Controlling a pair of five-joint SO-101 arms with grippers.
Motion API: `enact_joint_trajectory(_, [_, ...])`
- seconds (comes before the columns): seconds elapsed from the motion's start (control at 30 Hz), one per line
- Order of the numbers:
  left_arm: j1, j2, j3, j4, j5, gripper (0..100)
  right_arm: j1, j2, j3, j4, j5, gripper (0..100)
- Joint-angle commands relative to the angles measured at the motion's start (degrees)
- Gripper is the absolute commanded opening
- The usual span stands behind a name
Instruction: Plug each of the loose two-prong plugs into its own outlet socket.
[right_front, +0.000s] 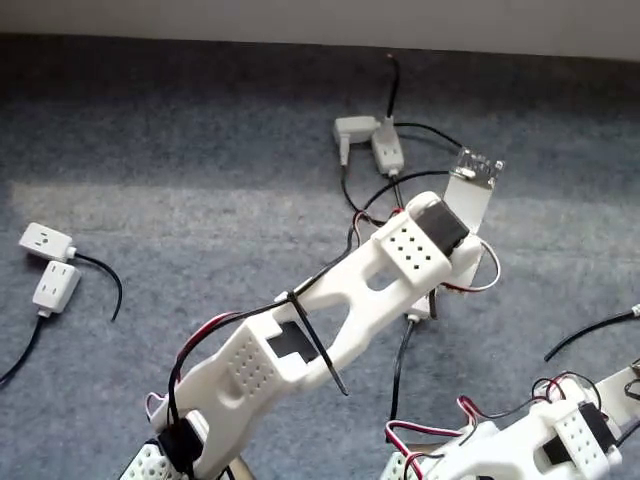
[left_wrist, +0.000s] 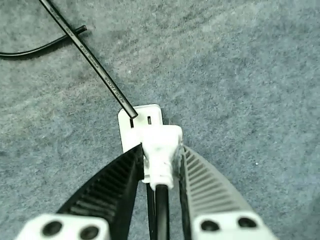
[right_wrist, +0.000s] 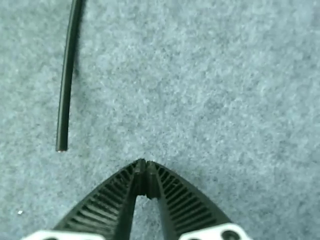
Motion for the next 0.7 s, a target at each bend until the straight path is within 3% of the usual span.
enact_joint_trajectory(0.0, [-2.68, 1.01, -0.66, -2.2, 0.53, 1, -1.71, -0.84, 0.66, -0.92, 0.79, 0.9])
enact_joint_trajectory(0.47, [-2.42, 2.59, -0.84, -2.64, 0.53, 1, -2.59, -0.84, 0.84, -0.92, 0.79, 0.9])
enact_joint_trajectory(0.67, [-2.51, -0.75, -4.09, 1.67, 0.62, 1, -2.86, -0.84, 0.84, -0.92, 0.7, 0.9])
